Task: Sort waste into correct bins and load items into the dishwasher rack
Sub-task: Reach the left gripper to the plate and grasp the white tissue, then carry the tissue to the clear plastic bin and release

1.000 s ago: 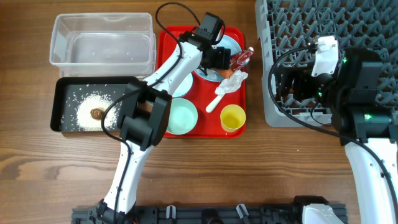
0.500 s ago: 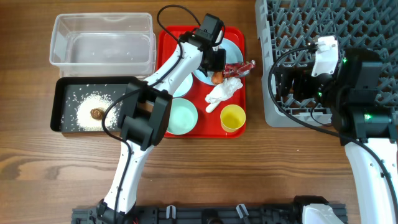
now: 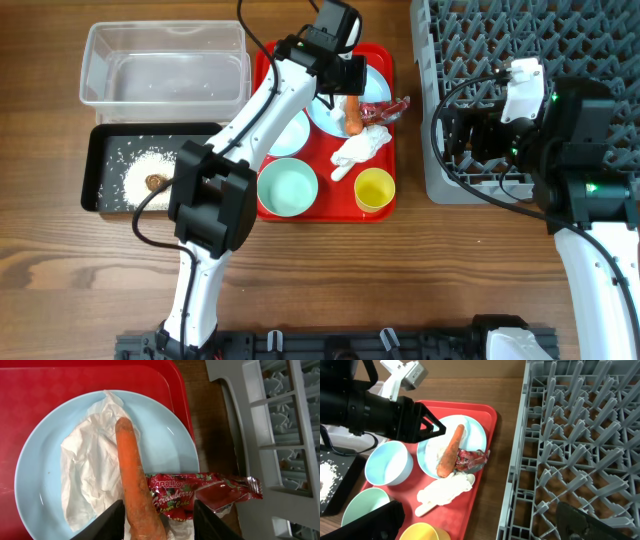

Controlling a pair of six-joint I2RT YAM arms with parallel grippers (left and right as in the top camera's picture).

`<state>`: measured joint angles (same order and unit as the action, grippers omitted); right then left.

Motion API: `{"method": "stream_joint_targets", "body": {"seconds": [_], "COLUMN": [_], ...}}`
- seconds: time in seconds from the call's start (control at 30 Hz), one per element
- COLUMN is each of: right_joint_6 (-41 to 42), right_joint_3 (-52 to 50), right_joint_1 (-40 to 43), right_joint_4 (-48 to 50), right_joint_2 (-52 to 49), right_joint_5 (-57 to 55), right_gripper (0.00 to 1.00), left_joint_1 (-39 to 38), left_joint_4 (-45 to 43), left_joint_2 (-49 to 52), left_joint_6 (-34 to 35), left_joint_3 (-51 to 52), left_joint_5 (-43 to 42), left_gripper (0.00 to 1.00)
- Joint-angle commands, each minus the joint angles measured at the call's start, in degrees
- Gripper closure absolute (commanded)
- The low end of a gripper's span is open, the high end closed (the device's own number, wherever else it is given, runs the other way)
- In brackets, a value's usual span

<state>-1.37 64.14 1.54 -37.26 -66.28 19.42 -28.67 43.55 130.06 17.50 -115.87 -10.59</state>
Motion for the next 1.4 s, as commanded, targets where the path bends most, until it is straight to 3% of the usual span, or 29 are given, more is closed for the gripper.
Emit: {"method": "stream_joint_targets", "body": {"seconds": [0.0,0.23,0.33,0.63,0.83,1.0,1.17,1.37], "right_joint_6": [-0.11,-0.13,-0.13,-0.15,-0.15,-0.15,-0.13,-0.15], "right_joint_3": [1.36,1.36,1.36,1.36,1.36,1.36,1.36,1.36], "right_joint_1": [-0.2,-0.2,-0.2,-0.2,-0.2,-0.2,-0.17,-0.2], "right_joint_4": [0.09,-0.2,-0.55,-0.57,-0.59,-0.59,-0.94,-0.94], "right_joint_2": [-0.37,-0.37,-0.37,-0.37,-0.37,-0.37,-0.37,-0.37], "right_joint_5": [-0.55,-0.57,-0.57,-0.57,-0.57,-0.57,-0.57,-0.57], "right_gripper": [0.0,0.0,0.0,0.0,0.0,0.0,0.0,0.0], "left_joint_1": [0.15,-0.46,0.35,1.53,1.57,1.46,1.68,2.6], "left_joint_4": [-0.31,0.13,0.66,-1.07,-2.4,-2.36,-1.25,2.01], "left_joint_2": [-0.5,4.2,4.76,8.85,11.08,11.85,8.28,-3.54], "left_joint_6": [-0.33,-0.48,-0.09,-0.28,-0.26,-0.28,-0.26,1.22], "left_joint_3": [0.15,0.15,0.15,0.17,0.22,0.2,0.07,-0.85], "left_joint_5": [0.9,9.86,11.37,14.36,14.34,14.27,12.11,9.33], "left_gripper": [0.57,0.58,0.43,0.41,0.62,0.96,0.96,0.96]}}
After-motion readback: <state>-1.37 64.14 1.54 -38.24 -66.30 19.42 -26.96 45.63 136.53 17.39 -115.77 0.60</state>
